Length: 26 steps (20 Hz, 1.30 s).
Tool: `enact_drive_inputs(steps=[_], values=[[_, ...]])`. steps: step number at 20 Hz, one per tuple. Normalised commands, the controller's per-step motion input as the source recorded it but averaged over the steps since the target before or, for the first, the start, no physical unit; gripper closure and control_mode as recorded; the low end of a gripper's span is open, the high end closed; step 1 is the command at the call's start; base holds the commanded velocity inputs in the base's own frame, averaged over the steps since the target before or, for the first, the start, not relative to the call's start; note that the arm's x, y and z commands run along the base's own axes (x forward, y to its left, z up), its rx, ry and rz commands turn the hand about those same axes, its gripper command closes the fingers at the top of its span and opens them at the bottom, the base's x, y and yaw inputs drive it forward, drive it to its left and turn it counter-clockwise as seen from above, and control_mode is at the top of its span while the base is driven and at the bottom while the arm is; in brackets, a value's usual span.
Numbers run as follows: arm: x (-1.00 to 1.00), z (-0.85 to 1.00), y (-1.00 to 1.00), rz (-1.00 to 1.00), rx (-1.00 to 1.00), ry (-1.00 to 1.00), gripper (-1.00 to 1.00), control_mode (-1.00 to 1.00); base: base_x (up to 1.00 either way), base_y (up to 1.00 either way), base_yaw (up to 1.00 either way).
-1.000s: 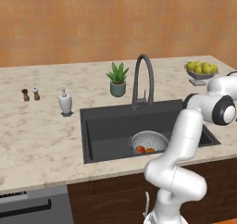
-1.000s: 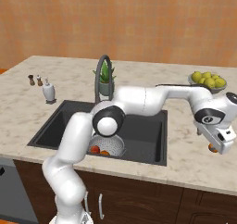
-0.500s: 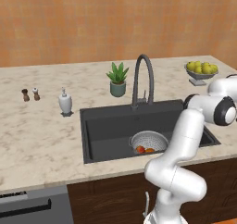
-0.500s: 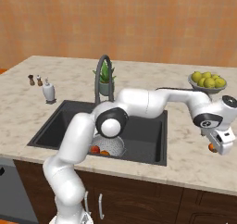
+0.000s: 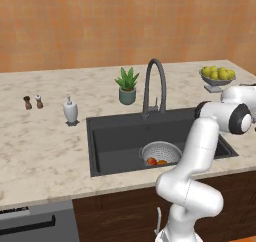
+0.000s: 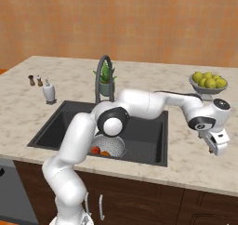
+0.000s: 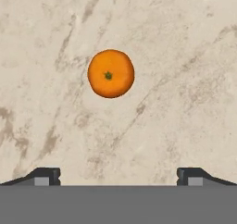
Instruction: Put the colander in the sink, put the tangerine, apple, orange in the colander, and turn on the sink faucet and pour water over the colander.
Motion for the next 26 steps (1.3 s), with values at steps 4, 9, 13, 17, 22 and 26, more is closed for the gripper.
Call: enact_drive_inputs(steps=[4,9,13,17,22,26], values=[[0.17,-0.21,-0.07,0.00,0.00,0.12,-1.00,-1.00,0.00,0.00,0.00],[0.30,-0.11,-0.18,0.00,0.00,0.15,-1.00,-1.00,0.00,0.00,0.00],[0.26,-0.06,-0.33,0.00,0.00,0.19,-1.00,-1.00,0.00,0.00,0.00],[0.16,-0.06,-0.33,0.00,0.00,0.12,-1.00,-1.00,0.00,0.00,0.00],[0.03,-0.12,-0.24,0.00,0.00,0.01,-1.00,-1.00,0.00,0.00,0.00],[0.02,-0.10,-0.29,0.00,0.00,0.00,-1.00,-1.00,0.00,0.00,0.00]])
